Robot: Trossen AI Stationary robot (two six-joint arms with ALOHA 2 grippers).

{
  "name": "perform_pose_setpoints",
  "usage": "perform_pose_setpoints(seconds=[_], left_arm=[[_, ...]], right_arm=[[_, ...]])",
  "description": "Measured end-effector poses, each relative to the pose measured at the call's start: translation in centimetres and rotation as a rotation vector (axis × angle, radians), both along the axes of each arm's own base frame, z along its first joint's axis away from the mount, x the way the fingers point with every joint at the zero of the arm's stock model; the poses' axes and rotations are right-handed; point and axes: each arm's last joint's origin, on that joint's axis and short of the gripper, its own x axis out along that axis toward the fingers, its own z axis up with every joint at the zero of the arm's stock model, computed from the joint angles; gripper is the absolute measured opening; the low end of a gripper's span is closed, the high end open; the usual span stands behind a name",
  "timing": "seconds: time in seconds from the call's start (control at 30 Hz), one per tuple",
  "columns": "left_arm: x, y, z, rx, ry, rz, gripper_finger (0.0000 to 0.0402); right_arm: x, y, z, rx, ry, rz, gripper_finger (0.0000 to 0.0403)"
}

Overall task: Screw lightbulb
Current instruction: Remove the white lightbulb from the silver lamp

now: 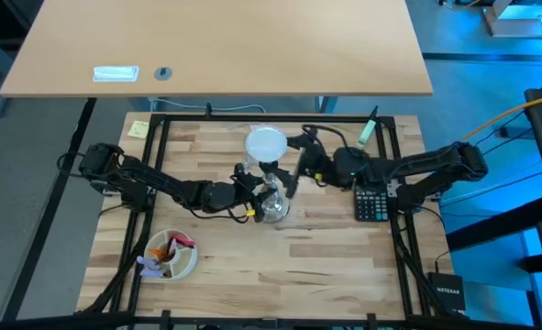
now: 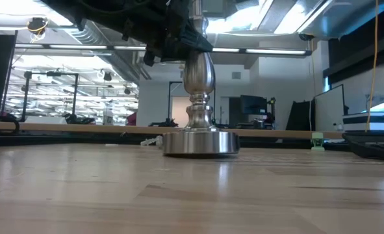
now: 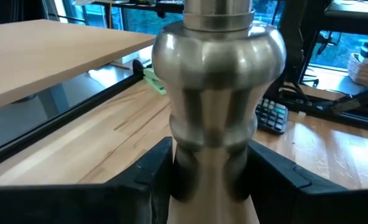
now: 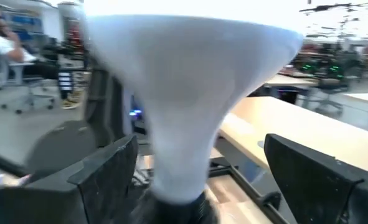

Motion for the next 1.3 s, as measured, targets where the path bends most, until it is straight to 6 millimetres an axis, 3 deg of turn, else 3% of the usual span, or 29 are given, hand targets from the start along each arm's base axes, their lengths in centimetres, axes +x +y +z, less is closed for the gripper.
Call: perform_pose_setpoints(seconds=[0.27, 0.6, 1.03, 1.23, 1.3], left_arm=[[0.0, -0.1, -0.1, 0.024, 0.021, -0.028, 0.0151], [-0.1, -0.4, 0.1, 0.04, 0.015, -0.046, 0.0151], [-0.1, -0.8, 0.9, 0.061, 0.019, -0.061, 0.0151], [-0.1, -0.9, 1.0, 0.068, 0.01, -0.063, 0.0151], [-0.1, -1.0, 1.2, 0.072, 0.007, -0.064, 0.0151]], right_arm=[[2.6, 0.2, 0.5, -0.043, 0.072, -0.044, 0.0351], [1.4, 0.3, 2.3, -0.045, 0.088, 0.02, 0.0277], [1.4, 0.4, 2.2, -0.048, 0.1, 0.069, 0.0229], [1.4, 0.6, 2.1, -0.044, 0.097, 0.134, 0.0165], [1.4, 0.6, 2.1, -0.058, 0.098, 0.157, 0.0165]])
